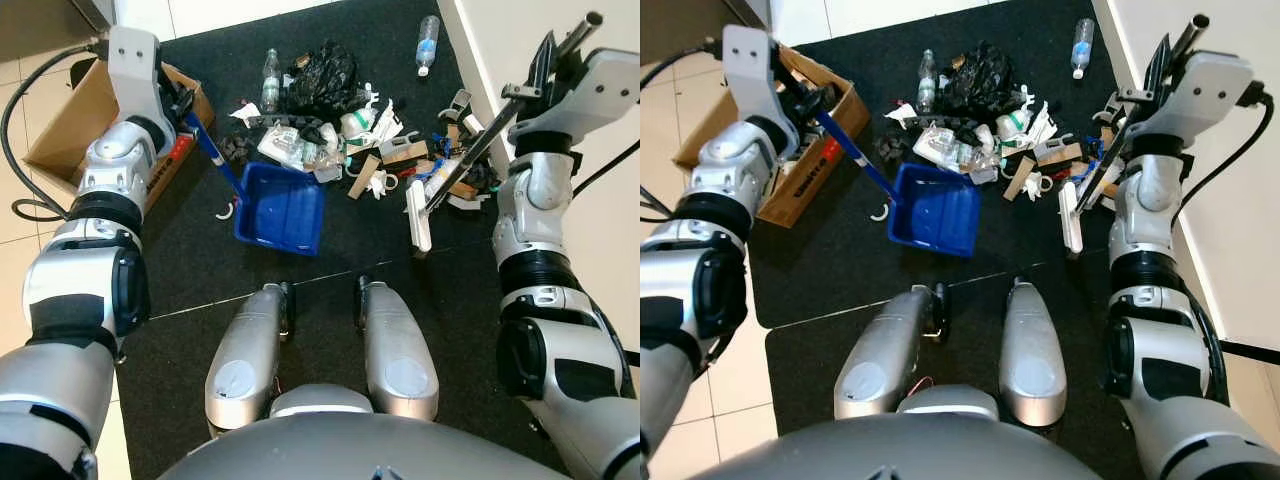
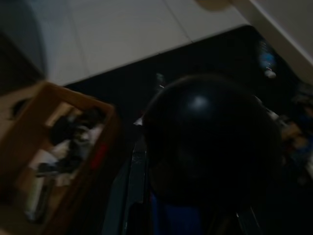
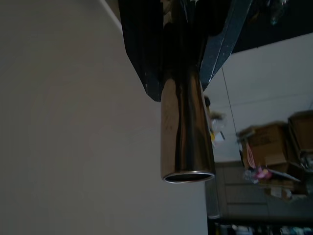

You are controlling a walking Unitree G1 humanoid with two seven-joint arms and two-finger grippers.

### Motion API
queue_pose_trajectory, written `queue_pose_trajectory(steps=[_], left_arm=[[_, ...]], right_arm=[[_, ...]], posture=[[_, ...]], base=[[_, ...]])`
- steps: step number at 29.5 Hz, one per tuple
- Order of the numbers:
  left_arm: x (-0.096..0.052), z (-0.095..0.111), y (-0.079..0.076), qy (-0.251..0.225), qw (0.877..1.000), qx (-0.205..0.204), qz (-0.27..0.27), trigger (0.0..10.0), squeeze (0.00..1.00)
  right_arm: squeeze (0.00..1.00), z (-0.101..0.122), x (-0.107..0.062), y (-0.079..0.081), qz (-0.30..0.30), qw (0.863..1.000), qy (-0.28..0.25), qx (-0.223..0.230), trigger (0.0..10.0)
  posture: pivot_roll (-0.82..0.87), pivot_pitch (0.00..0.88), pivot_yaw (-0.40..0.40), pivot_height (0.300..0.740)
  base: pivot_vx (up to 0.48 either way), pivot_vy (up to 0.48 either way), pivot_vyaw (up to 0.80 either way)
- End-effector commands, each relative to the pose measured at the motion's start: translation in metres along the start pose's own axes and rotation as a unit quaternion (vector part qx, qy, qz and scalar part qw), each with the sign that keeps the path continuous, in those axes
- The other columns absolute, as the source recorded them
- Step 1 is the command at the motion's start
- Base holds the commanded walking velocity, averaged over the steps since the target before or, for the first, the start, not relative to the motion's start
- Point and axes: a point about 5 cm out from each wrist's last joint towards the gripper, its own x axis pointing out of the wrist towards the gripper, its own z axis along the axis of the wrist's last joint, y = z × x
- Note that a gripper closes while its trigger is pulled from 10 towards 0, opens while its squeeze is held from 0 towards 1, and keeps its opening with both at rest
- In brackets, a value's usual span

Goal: Sweep floor

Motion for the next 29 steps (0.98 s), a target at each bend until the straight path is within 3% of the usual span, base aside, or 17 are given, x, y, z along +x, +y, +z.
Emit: queue_pose_trajectory(steps=[1,7,19,22,25,29], left_arm=[[0.0,0.001,-0.001,-0.011,1.0,0.002,0.022,10.0,0.0],[0.001,0.001,-0.011,0.009,1.0,-0.024,0.007,10.0,0.0],[-0.002,-0.007,-0.003,0.062,0.994,-0.07,0.061,10.0,0.0],[-0.001,-0.012,-0.015,0.076,0.99,-0.107,0.052,10.0,0.0],[-0.001,-0.011,-0.022,0.075,0.99,-0.108,0.042,10.0,0.0],[0.0,-0.011,-0.028,0.073,0.994,-0.073,0.034,10.0,0.0]], right_arm=[[0.0,-0.001,0.0,0.004,0.005,1.0,-0.001,-0.006,10.0],[0.0,0.001,0.003,0.004,-0.003,1.0,-0.006,-0.006,10.0],[0.0,-0.002,0.006,0.009,0.01,1.0,0.006,-0.003,10.0],[0.0,-0.001,0.008,0.017,0.022,1.0,0.007,0.007,10.0],[0.0,-0.001,0.01,0.019,0.024,1.0,0.006,0.009,10.0],[0.0,0.001,0.013,0.019,0.025,1.0,0.004,0.01,10.0]], posture=[[0.06,0.159,0.067,0.74],[0.05,0.149,0.07,0.74],[0.07,0.131,0.066,0.74],[0.07,0.118,0.06,0.74],[0.07,0.108,0.056,0.74],[0.07,0.101,0.056,0.74]], base=[[0.0,0.0,0.0],[0.0,0.0,0.0],[0.0,0.0,0.0],[0.0,0.0,0.0],[0.0,0.0,0.0],[0.0,0.0,0.0]])
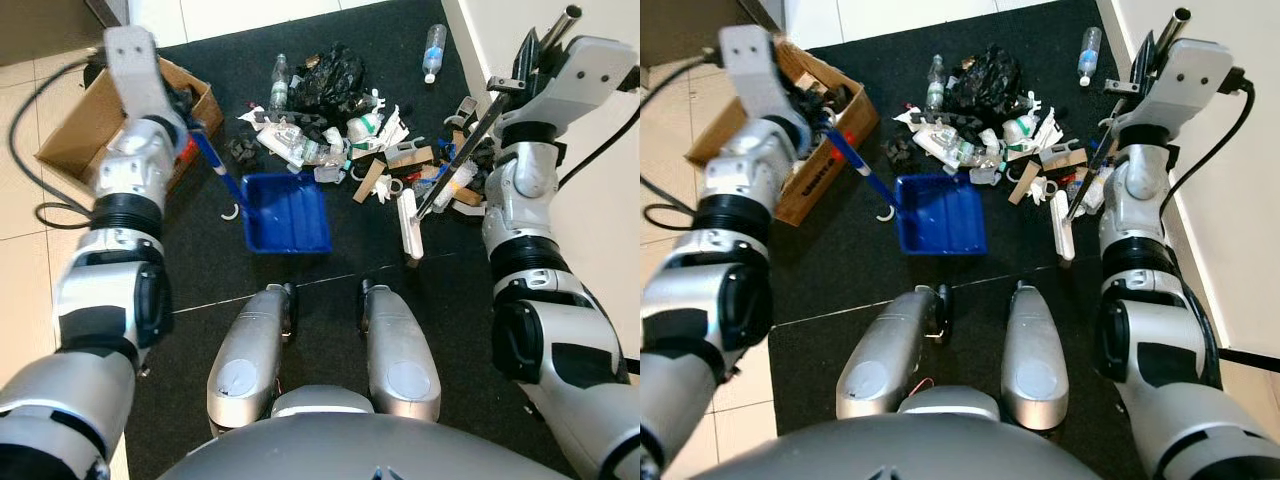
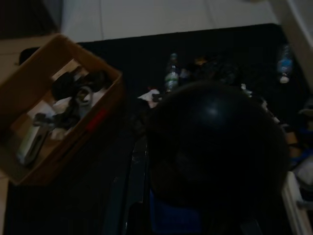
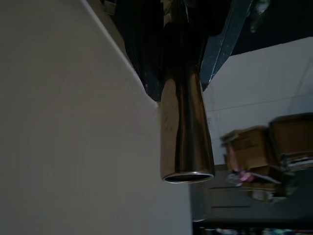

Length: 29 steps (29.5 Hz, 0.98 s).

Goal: Sweep floor

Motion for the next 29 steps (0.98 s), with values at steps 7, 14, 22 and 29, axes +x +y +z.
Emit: queue_pose_trajectory(steps=[7,14,22,29], left_arm=[[0.0,-0.002,0.0,0.007,0.999,0.032,0.003,10.0,0.0],[-0.002,-0.011,-0.007,0.038,0.999,0.021,-0.027,10.0,0.0],[-0.001,-0.001,-0.019,0.01,0.999,0.015,-0.047,10.0,0.0],[-0.006,0.005,-0.03,-0.035,0.997,0.048,-0.056,10.0,0.0]], right_arm=[[0.0,0.002,0.001,-0.005,-0.006,1.0,-0.01,-0.004,10.0],[0.0,0.001,-0.003,-0.012,-0.014,1.0,-0.018,-0.012,10.0],[0.0,-0.003,-0.004,-0.005,0.002,1.0,-0.006,-0.006,10.0],[0.0,0.002,-0.002,-0.008,-0.004,1.0,-0.02,-0.008,10.0]], posture=[[0.06,0.097,0.063,0.74],[0.06,0.103,0.074,0.74],[0.06,0.103,0.057,0.74],[0.06,0.102,0.049,0.74]], base=[[0.0,0.0,0.0],[0.0,0.0,0.0],[0.0,0.0,0.0],[0.0,0.0,0.0]])
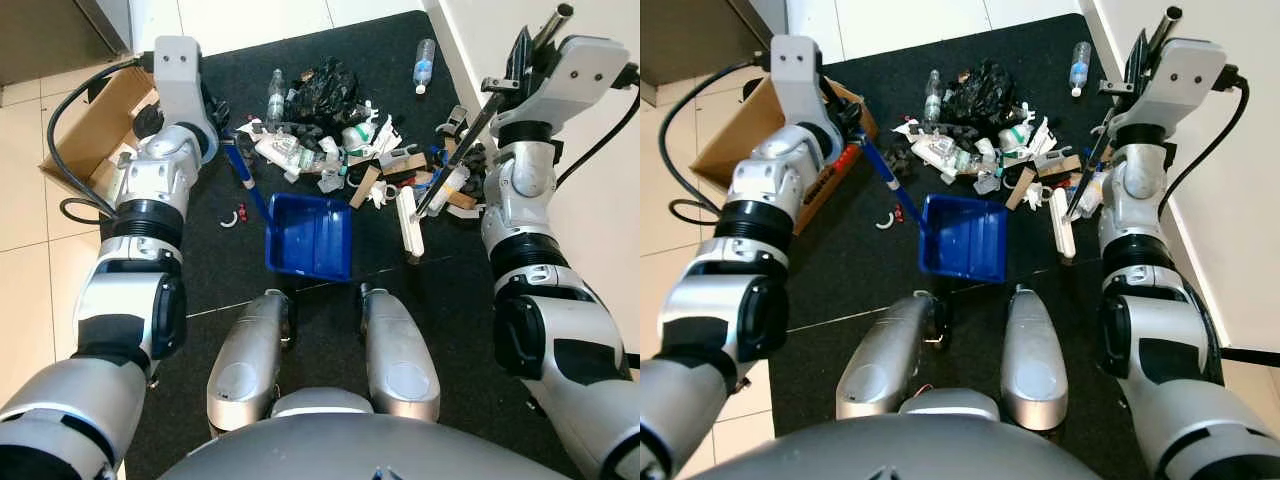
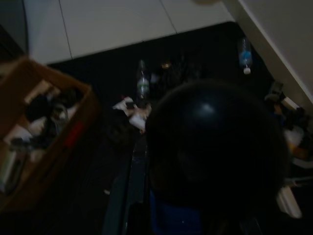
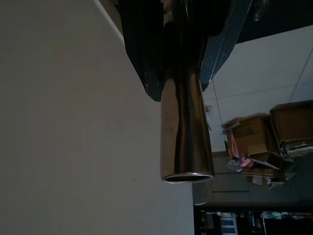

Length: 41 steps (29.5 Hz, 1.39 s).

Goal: Sweep floor

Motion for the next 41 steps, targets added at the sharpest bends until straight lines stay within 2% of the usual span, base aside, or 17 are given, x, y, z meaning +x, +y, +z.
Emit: queue_pose_trajectory(steps=[1,4,6,7,8,9,10,16,17,18,19,20,23,29,33,41], left_arm=[[-0.003,0.007,-0.005,-0.032,0.999,0.021,0.001,10.0,0.0],[-0.005,0.012,-0.007,-0.052,0.998,0.032,-0.002,10.0,0.0],[-0.011,0.029,-0.014,-0.113,0.992,0.042,-0.027,10.0,0.0],[-0.011,0.029,-0.014,-0.113,0.992,0.042,-0.027,10.0,0.0],[-0.019,0.054,-0.018,-0.19,0.98,0.057,-0.035,10.0,0.0],[-0.019,0.054,-0.018,-0.19,0.98,0.057,-0.035,10.0,0.0],[-0.025,0.072,-0.017,-0.227,0.971,0.067,-0.037,10.0,0.0],[-0.031,0.083,-0.015,-0.223,0.971,0.061,-0.066,10.0,0.0],[-0.034,0.085,-0.012,-0.209,0.974,0.037,-0.082,10.0,0.0],[-0.034,0.085,-0.012,-0.209,0.974,0.037,-0.082,10.0,0.0],[-0.038,0.089,-0.005,-0.189,0.978,-0.003,-0.089,10.0,0.0],[-0.039,0.091,-0.003,-0.184,0.979,-0.017,-0.089,10.0,0.0],[-0.042,0.098,-0.001,-0.203,0.975,-0.036,-0.085,10.0,0.0],[-0.048,0.113,-0.005,-0.265,0.962,0.007,-0.07,10.0,0.0],[-0.048,0.113,-0.007,-0.266,0.961,0.009,-0.07,10.0,0.0],[-0.049,0.111,-0.01,-0.253,0.965,0.009,-0.071,10.0,0.0]], right_arm=[[0.0,0.003,0.0,-0.004,-0.008,1.0,-0.015,-0.001,10.0],[0.0,0.004,0.0,-0.004,-0.01,1.0,-0.017,-0.001,10.0],[0.0,0.007,0.001,-0.005,-0.014,1.0,-0.027,0.0,10.0],[0.0,0.007,0.001,-0.005,-0.014,1.0,-0.027,0.0,10.0],[0.0,0.019,0.005,-0.006,-0.02,0.998,-0.064,-0.005,10.0],[0.0,0.019,0.005,-0.006,-0.02,0.998,-0.064,-0.005,10.0],[0.0,0.037,0.011,-0.007,-0.024,0.994,-0.107,-0.01,10.0],[0.0,0.058,0.019,-0.009,-0.022,0.988,-0.15,-0.022,10.0],[0.0,0.064,0.02,-0.01,-0.02,0.986,-0.162,-0.027,10.0],[0.0,0.064,0.02,-0.01,-0.02,0.986,-0.162,-0.027,10.0],[0.0,0.07,0.021,-0.012,-0.017,0.984,-0.175,-0.04,10.0],[0.0,0.071,0.021,-0.013,-0.016,0.983,-0.178,-0.043,10.0],[0.0,0.073,0.02,-0.014,-0.019,0.982,-0.184,-0.043,10.0],[0.0,0.077,0.021,-0.012,-0.022,0.981,-0.189,-0.043,10.0],[0.0,0.078,0.021,-0.011,-0.023,0.981,-0.188,-0.044,10.0],[0.0,0.077,0.019,-0.013,-0.026,0.982,-0.181,-0.046,10.0]], posture=[[0.06,0.101,0.049,0.74],[0.06,0.1,0.05,0.74],[0.06,0.1,0.05,0.74],[0.06,0.1,0.05,0.74],[0.06,0.097,0.054,0.74],[0.06,0.097,0.054,0.74],[0.06,0.096,0.054,0.74],[0.06,0.095,0.056,0.74],[0.06,0.094,0.057,0.74],[0.06,0.094,0.057,0.74],[0.06,0.094,0.056,0.74],[0.06,0.094,0.056,0.74],[0.07,0.092,0.052,0.74],[0.07,0.09,0.052,0.74],[0.06,0.09,0.054,0.74],[0.06,0.091,0.056,0.74]], base=[[0.0,0.0,0.0],[0.0,0.0,0.0],[0.0,0.0,0.0],[0.0,0.0,0.0],[0.0,0.0,0.0],[0.0,0.0,0.0],[0.0,0.0,0.0],[0.0,0.0,0.0],[0.0,0.0,0.0],[0.0,0.0,0.0],[0.0,0.0,0.0],[0.0,0.0,0.0],[0.0,0.0,0.0],[0.0,0.0,0.0],[0.0,0.0,0.0],[0.305,0.0,0.0]])
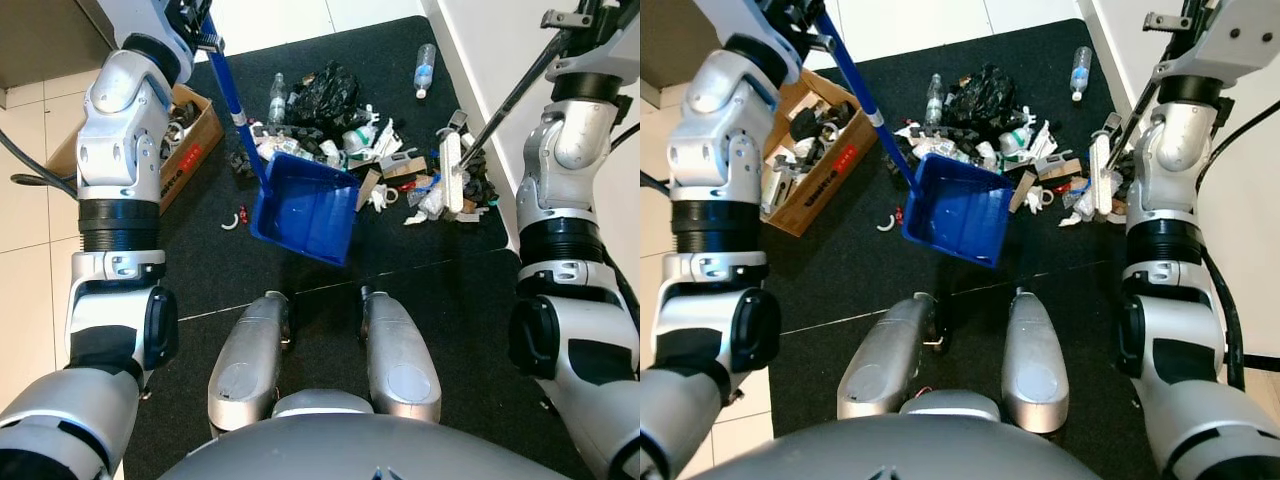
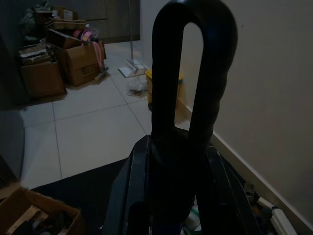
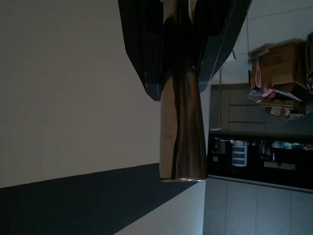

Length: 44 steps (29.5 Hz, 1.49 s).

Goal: Sweep floor

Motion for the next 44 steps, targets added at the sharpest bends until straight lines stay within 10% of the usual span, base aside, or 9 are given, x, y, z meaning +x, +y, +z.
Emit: queue_pose_trajectory(steps=[1,44], left_arm=[[0.0013,0.0103,-0.0018,-0.021,1.0,0.002,-0.002,10.0,0.0],[0.0029,0.007,-0.0047,-0.019,1.0,0.021,-0.003,10.0,0.0]], right_arm=[[0.0,0.0063,0.0015,-0.001,0.001,1.0,-0.018,-0.004,10.0],[0.0,-0.0002,-0.0025,-0.0003,0.002,1.0,0.002,-0.005,10.0]], posture=[[0.06,0.09,0.056,0.74],[0.06,0.09,0.058,0.74]], base=[[0.45,0.0,0.0],[0.412,0.0,0.0]])
